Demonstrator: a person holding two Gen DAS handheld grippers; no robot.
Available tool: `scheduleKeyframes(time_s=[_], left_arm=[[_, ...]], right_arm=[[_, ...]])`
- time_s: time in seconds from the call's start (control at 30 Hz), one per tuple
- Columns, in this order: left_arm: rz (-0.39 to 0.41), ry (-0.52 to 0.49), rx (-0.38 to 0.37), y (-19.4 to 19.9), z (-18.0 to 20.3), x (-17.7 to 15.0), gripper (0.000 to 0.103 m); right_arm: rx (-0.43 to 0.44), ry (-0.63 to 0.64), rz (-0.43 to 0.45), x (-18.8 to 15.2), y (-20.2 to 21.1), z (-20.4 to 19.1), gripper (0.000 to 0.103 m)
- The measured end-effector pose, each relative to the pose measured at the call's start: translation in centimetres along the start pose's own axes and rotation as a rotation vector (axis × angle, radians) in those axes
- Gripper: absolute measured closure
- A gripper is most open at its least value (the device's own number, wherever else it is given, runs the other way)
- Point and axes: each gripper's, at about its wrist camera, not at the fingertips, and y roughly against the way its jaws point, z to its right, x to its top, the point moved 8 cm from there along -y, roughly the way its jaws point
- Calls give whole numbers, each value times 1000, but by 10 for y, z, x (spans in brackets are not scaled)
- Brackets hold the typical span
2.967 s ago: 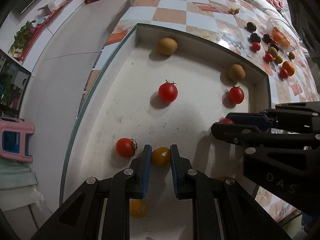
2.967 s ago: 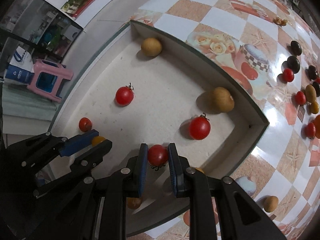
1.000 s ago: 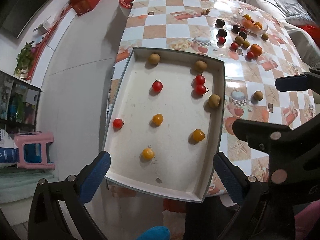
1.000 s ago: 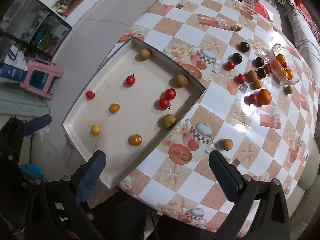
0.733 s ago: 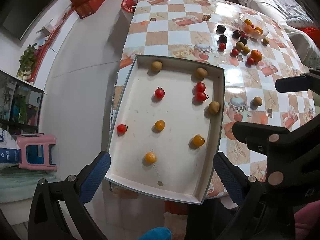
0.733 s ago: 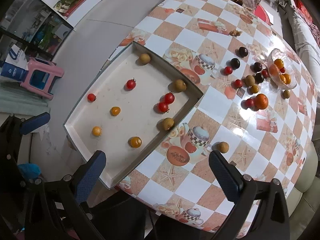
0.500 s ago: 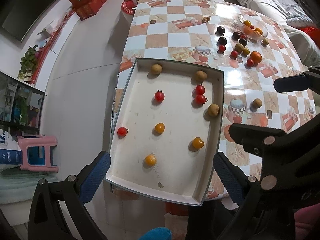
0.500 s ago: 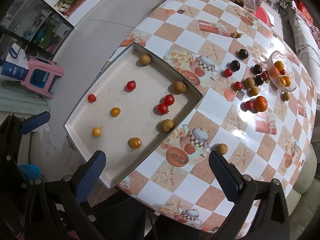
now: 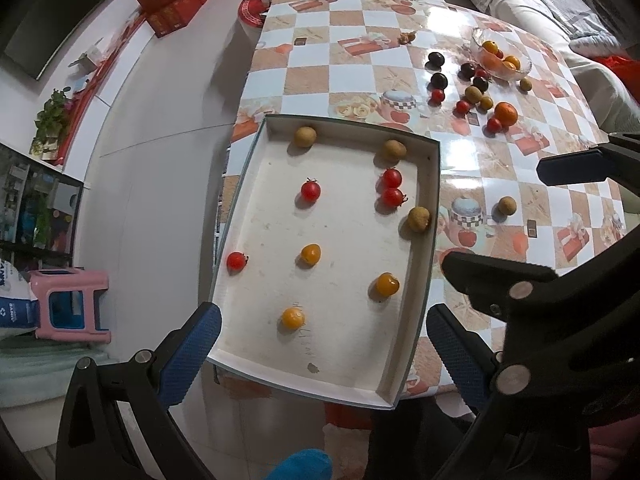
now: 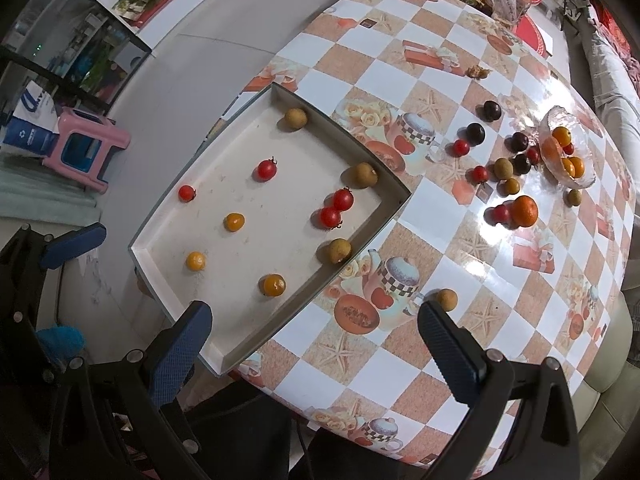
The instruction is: Organize fruits
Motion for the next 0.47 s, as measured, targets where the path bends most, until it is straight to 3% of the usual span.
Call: scheduleKeyframes(time_s=[0.47], left_arm=[[2,-9,-30,1,7,0,0]], right_arm=[[-4,6,-8,-3,-2,1,0]])
